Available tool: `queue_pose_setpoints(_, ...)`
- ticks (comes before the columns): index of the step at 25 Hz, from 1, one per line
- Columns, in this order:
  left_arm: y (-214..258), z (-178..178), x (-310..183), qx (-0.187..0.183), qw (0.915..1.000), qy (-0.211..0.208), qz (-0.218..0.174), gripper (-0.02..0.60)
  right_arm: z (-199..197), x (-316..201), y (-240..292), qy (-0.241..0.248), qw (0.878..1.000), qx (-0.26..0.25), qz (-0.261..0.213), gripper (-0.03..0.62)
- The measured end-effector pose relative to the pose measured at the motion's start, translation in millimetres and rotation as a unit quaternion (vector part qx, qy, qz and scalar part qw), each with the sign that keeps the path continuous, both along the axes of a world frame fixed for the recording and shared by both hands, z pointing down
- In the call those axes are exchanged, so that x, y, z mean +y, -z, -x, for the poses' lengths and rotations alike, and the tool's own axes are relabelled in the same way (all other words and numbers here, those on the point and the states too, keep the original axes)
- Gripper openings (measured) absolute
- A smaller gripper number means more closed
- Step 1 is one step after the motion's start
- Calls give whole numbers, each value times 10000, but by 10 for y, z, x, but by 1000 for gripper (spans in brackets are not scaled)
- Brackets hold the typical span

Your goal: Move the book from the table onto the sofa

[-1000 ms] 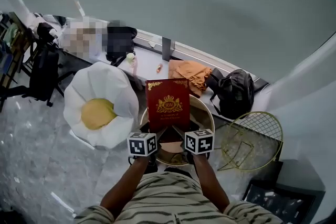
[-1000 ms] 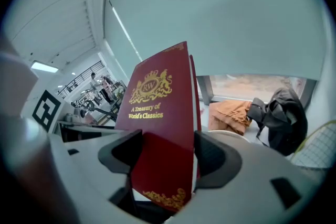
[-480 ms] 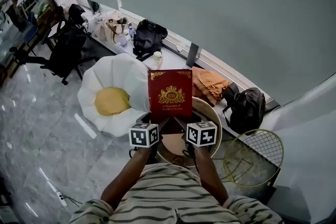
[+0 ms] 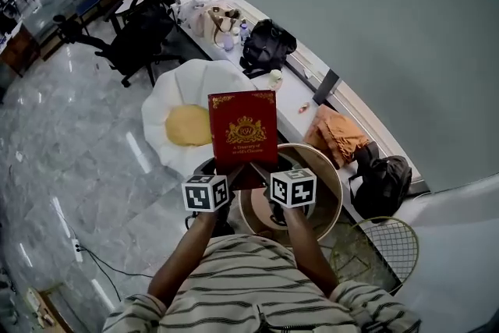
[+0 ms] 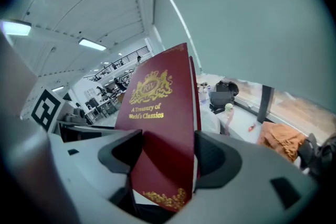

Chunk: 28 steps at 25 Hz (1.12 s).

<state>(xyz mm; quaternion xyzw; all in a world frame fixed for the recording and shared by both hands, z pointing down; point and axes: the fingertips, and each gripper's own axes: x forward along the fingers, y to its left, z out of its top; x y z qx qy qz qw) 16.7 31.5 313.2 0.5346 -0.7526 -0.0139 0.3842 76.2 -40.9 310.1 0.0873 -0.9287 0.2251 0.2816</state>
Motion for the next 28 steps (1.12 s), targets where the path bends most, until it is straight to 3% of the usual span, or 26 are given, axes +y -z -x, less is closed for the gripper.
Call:
queue_pose_setpoints(7,68,747,561,47,9975,706,-3,362,864,492,92,716,9974,41,-10,325)
queue_pose_setpoints(13,20,1347,906,28,9946,1042,-14,362,1517,801,35,1072,9942,33,0,325)
queue_pose_setpoints(21,-57,2026,1253,123,9932,1157,5,362,2220,1145,-33,1213,9925,156,-17,325)
queue_pose_setpoints(28,-185,2339,1371,291,9926,1182,-6,362,2538,1260,-140,1258,9915,332,-79,325)
